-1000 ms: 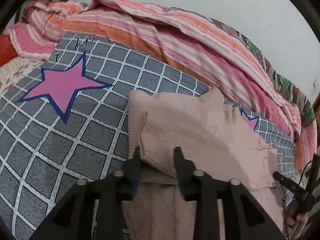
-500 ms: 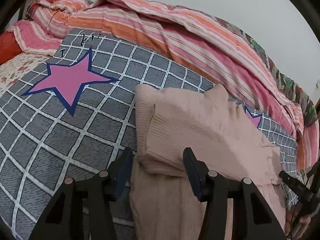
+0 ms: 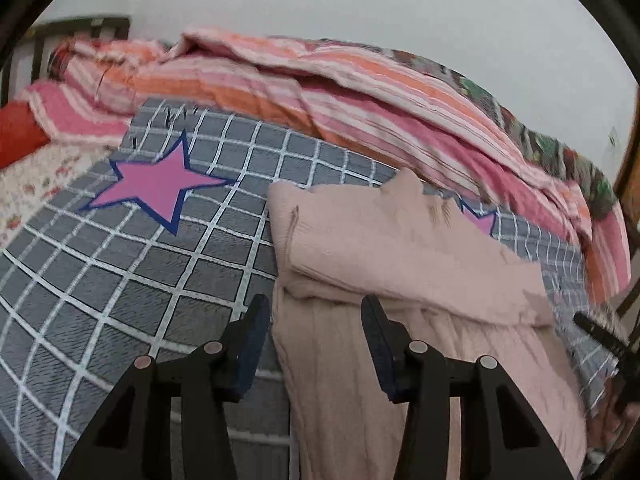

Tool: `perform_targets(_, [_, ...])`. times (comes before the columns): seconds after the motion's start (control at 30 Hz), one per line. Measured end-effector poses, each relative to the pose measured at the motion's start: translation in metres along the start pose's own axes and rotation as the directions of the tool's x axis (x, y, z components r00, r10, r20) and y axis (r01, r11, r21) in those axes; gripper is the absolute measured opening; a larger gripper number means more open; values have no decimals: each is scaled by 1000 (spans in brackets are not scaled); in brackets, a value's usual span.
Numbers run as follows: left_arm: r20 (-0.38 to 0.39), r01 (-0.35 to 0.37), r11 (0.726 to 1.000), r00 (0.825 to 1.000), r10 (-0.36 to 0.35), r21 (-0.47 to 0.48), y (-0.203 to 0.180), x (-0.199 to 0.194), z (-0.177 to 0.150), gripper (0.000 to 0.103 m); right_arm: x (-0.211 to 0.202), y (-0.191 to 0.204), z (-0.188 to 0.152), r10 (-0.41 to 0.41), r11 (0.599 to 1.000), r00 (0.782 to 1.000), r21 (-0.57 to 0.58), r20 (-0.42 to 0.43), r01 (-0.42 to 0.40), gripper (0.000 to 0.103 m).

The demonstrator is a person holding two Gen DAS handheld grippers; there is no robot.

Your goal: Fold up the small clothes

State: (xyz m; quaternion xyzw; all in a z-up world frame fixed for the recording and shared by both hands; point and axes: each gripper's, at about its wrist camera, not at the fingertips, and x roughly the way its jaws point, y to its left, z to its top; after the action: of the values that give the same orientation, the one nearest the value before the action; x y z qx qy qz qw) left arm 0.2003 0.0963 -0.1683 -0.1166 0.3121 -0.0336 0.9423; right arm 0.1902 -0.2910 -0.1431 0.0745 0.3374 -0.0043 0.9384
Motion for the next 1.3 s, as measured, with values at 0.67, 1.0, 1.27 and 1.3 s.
perform_targets(0.67, [-66, 90, 996, 994, -89, 5, 22, -102, -120, 62, -119, 2, -128, 80, 995, 993, -50, -86, -84, 41])
perform_targets(1.0, [-115, 76, 997, 991, -73, 20, 17, -117, -156, 53, -131, 12, -178, 87, 993, 993, -74, -75, -93, 36])
perform_targets(1.27, [-110, 108, 994, 988, -108, -5, 13, -119, -161, 7, -125, 22, -185, 117, 987, 989, -96, -94, -126, 6])
perform_targets(1.3, [-97, 117, 993, 988, -118, -25, 17, -121, -159, 6, -128, 22, -185, 112, 987, 991, -107, -78, -120, 5])
